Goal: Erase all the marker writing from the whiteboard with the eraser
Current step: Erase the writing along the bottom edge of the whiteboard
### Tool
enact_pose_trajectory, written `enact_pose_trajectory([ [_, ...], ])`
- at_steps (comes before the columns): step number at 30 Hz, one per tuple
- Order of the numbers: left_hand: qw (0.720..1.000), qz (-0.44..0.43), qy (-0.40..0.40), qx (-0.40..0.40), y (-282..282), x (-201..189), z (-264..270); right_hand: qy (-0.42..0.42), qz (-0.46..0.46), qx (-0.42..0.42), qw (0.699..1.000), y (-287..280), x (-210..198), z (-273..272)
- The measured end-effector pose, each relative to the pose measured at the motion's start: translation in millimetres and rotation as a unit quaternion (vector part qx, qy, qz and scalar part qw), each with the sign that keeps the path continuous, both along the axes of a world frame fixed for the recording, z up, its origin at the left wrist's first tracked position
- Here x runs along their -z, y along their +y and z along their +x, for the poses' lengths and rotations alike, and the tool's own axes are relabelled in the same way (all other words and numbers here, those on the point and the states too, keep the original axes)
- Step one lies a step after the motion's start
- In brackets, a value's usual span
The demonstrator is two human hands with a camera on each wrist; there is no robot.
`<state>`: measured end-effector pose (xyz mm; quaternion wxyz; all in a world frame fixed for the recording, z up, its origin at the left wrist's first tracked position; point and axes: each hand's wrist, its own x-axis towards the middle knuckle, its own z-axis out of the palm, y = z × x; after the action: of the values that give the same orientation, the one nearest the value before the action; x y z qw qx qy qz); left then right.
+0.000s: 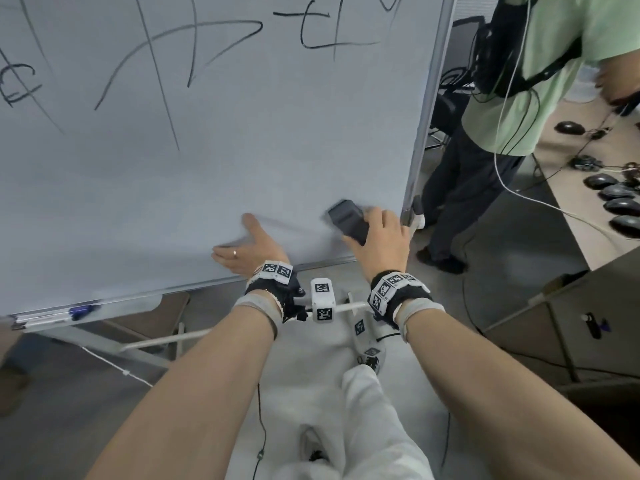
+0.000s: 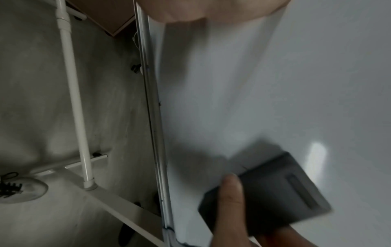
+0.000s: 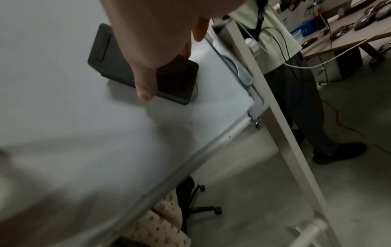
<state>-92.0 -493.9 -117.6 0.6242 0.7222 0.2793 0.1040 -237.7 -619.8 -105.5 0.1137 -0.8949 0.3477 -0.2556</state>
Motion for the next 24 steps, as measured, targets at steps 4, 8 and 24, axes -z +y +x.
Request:
enact_pose_trajectory([
  [4,1.000,0.021,0.011,0.017,1,5,4,0.044,0.034,-0.019,0.998,10,11,1],
  [8,1.000,0.017,0.013,-0.005,-6,0,4,0.002,0.009,0.013,1.000,-4,-7,-3],
  [24,0.998,0.042,-0.019,-0.034,-6,9,10,-0.068,0.187,0.094,0.975,0,29,-3],
])
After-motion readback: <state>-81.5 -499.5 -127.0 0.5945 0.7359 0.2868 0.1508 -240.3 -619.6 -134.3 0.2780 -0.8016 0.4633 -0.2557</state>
